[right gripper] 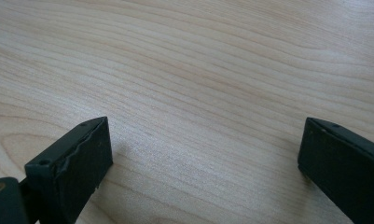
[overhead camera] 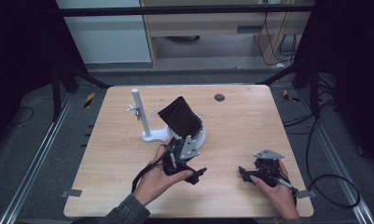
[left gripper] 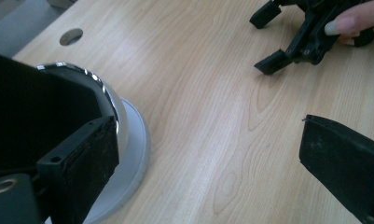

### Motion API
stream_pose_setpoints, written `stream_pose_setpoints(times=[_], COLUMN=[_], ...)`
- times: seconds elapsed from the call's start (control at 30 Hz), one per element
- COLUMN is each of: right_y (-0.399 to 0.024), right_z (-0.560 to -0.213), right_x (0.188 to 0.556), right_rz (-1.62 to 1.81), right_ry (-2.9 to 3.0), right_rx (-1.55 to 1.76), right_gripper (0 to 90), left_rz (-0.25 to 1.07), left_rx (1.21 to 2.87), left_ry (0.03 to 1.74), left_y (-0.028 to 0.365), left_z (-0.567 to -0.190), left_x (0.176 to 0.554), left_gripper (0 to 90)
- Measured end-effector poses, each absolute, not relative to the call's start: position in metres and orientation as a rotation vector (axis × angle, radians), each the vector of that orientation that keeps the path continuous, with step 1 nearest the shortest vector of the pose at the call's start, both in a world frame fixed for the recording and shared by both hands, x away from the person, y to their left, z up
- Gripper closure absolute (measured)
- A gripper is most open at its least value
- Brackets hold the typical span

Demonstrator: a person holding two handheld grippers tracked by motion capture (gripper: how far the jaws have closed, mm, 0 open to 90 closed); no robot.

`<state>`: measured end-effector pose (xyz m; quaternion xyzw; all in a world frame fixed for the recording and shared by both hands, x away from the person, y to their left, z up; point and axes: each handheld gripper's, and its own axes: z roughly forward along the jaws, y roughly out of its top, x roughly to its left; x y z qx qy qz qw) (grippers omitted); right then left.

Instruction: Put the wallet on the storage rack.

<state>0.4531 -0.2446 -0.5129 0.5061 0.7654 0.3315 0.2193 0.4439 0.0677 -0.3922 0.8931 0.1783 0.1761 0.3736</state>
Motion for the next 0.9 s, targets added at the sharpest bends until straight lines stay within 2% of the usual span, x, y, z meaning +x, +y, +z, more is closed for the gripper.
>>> stream_pose_setpoints(times=[0.5, 0.9], right_y=[-0.244, -0.244], right_z=[-0.513, -0.513], right_x=[0.453, 0.453], right_rz=[0.918, 0.918], right_ry=[2.117, 2.117], right_rx=[1.406, 1.407], right_gripper=[3.3, 3.3], left_rz=[0.443, 0.510], left_rx=[2.239, 2.211], left_ry=[0.590, 0.764], left_y=[0.110, 0.164], left_z=[-0.431, -0.459], left_x=[0.449, 0.453], left_gripper=[4.8, 5.3])
